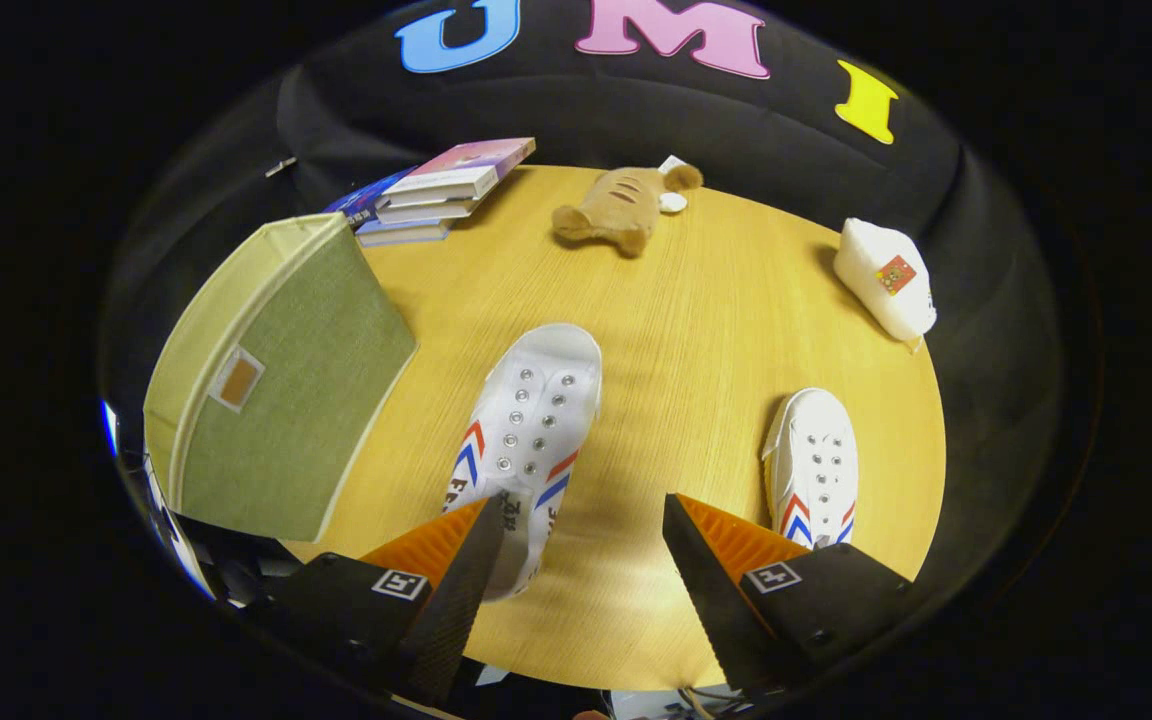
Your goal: Open the storage box then place both shoes into the box .Put the left shoe in first, then the right shoe, with the right side of both shoes facing outward in a uniform manner.
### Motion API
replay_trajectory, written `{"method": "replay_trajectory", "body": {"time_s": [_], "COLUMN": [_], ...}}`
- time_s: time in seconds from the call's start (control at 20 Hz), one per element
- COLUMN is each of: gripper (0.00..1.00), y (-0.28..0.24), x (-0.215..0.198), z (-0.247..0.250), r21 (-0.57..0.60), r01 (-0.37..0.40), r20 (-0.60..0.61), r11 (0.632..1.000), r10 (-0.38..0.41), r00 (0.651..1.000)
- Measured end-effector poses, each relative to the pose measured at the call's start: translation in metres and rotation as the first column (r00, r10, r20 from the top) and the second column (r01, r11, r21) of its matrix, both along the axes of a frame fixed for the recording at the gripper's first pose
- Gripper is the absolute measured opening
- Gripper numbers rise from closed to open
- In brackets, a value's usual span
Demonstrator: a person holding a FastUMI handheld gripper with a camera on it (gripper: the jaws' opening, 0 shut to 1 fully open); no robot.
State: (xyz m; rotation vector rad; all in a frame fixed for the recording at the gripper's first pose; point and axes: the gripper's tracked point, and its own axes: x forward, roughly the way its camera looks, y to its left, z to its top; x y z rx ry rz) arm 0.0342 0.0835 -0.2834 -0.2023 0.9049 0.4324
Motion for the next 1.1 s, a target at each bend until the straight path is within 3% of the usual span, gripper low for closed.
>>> {"method": "replay_trajectory", "body": {"time_s": [0.4, 0.75, 1.0, 1.1], "gripper": [0.95, 0.45, 0.32, 0.19], "y": [0.016, 0.035, 0.036, 0.032], "x": [0.018, 0.013, 0.013, 0.013], "z": [-0.035, -0.043, -0.043, -0.043], "r21": [0.045, 0.123, 0.144, 0.147], "r01": [-0.101, -0.129, -0.102, -0.074], "r20": [-0.079, -0.117, -0.136, -0.154], "r11": [0.994, 0.984, 0.984, 0.986], "r10": [0.104, 0.143, 0.122, 0.097], "r00": [0.991, 0.983, 0.983, 0.983]}}
